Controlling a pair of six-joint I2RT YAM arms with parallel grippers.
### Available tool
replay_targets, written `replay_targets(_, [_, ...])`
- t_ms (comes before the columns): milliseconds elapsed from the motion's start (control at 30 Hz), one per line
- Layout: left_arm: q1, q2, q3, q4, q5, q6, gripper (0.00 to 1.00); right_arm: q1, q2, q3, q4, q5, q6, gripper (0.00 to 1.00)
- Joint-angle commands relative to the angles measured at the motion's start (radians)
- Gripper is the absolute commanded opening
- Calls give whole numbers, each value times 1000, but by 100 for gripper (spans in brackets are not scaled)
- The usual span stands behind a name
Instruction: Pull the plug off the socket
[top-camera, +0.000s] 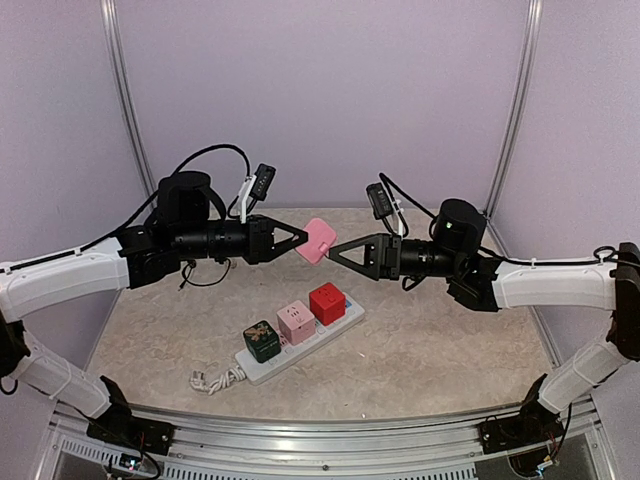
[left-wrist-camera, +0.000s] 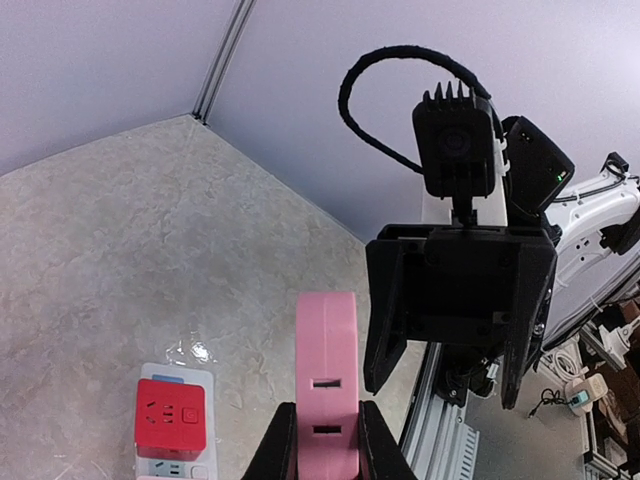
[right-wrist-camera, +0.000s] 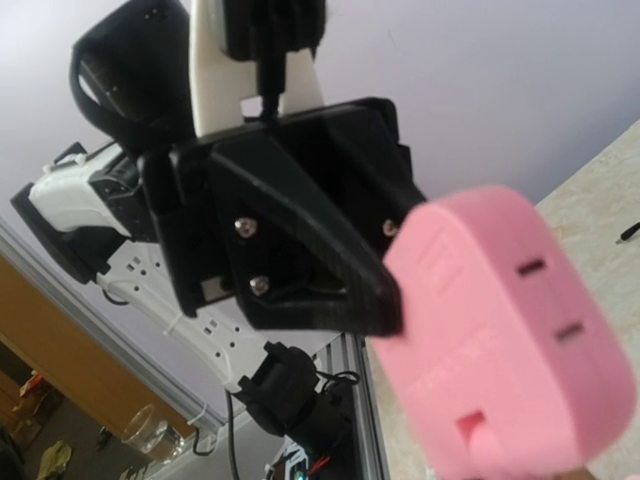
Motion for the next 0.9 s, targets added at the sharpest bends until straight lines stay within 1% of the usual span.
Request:
replay_targets(0, [11, -45, 2, 28, -17, 2, 0, -1, -8, 1, -21, 12, -11, 58])
replay_targets(333, [-6, -23, 12, 45, 45, 4, 0, -1, 4, 9, -12, 7, -10, 58])
replay_targets(700, [-40, 31, 28, 49, 74, 13, 0, -1, 4, 21, -26, 2, -20, 58])
replay_targets(800, [-41, 40, 31, 55, 100, 5, 0, -1, 7, 19, 12, -21, -11, 56])
replay_targets(867, [-42, 55, 38, 53, 118, 0, 0, -1, 9, 12, 63, -46, 6, 52])
